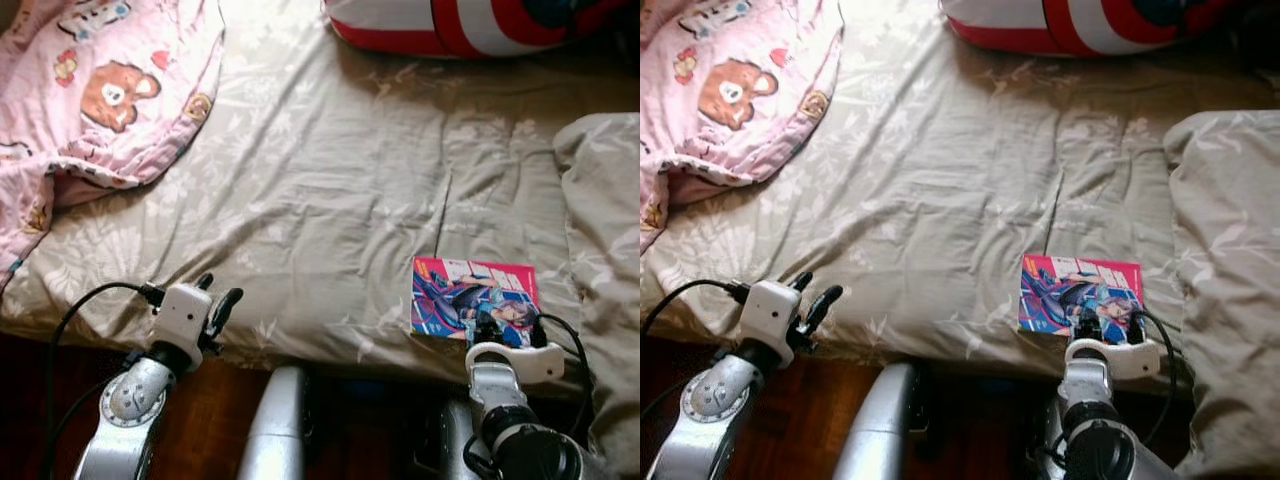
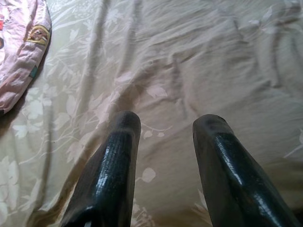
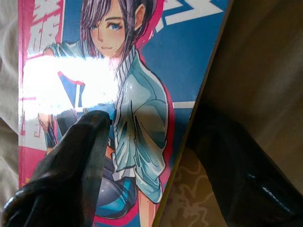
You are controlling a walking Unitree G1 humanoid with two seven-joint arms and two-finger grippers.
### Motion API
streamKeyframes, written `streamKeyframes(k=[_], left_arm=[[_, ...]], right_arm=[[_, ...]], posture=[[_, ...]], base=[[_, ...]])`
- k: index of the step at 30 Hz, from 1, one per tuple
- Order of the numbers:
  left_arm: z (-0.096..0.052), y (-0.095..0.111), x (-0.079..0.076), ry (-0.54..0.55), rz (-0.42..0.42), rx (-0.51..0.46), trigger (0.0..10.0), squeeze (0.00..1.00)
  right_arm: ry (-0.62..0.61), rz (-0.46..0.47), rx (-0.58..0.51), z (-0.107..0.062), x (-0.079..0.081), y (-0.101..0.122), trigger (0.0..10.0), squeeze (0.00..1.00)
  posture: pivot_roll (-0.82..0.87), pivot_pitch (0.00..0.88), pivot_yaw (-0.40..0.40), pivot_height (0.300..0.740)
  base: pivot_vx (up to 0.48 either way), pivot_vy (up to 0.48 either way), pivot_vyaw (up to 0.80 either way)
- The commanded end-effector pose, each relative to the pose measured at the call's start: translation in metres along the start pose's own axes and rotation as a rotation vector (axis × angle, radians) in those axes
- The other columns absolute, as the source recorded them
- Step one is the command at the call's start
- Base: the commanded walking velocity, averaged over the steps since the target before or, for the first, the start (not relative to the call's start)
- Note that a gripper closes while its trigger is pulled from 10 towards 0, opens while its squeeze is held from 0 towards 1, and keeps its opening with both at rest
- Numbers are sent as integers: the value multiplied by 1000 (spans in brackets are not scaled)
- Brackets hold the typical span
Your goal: Clean up the room
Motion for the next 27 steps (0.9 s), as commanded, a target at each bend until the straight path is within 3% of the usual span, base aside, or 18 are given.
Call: streamKeyframes(k=[1, 11, 16, 20, 27], left_arm=[[-5, -11, 5, 12, 12, 40, 10000, 0], [5, -15, 4, -13, 49, 32, 10000, 0], [10, -16, 6, -11, 52, 24, 10000, 0], [15, -16, 4, -19, 63, 13, 10000, 0], [16, -20, 3, -13, 51, 8, 10000, 0]], right_arm=[[-112, 44, 19, -7, -26, -10, 10000, 0], [-136, 61, 19, -6, -22, -10, 10000, 0], [-154, 113, 11, -4, -20, -6, 10000, 0], [-109, 99, 10, 0, -8, -1, 10000, 0], [-19, -45, -30, 0, 0, 5, 10000, 0]], posture=[[207, 321, 103, 645], [165, 278, 81, 645], [151, 251, 73, 645], [147, 241, 66, 645], [131, 229, 44, 645]], base=[[0, 0, 0], [0, 0, 0], [0, 0, 0], [0, 0, 0], [0, 0, 0]])
Point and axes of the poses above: a point about 5 cm out from each wrist's last joint towards the gripper, its own z axis pointing out of the wrist towards the gripper, its own y axis along the axis of the wrist's last joint, x = y × z, the point moved 2 cm from there along z, pointing out of the wrist towards the gripper, and after that the axes turned 15 degrees about -z, right-handed, at the moved point
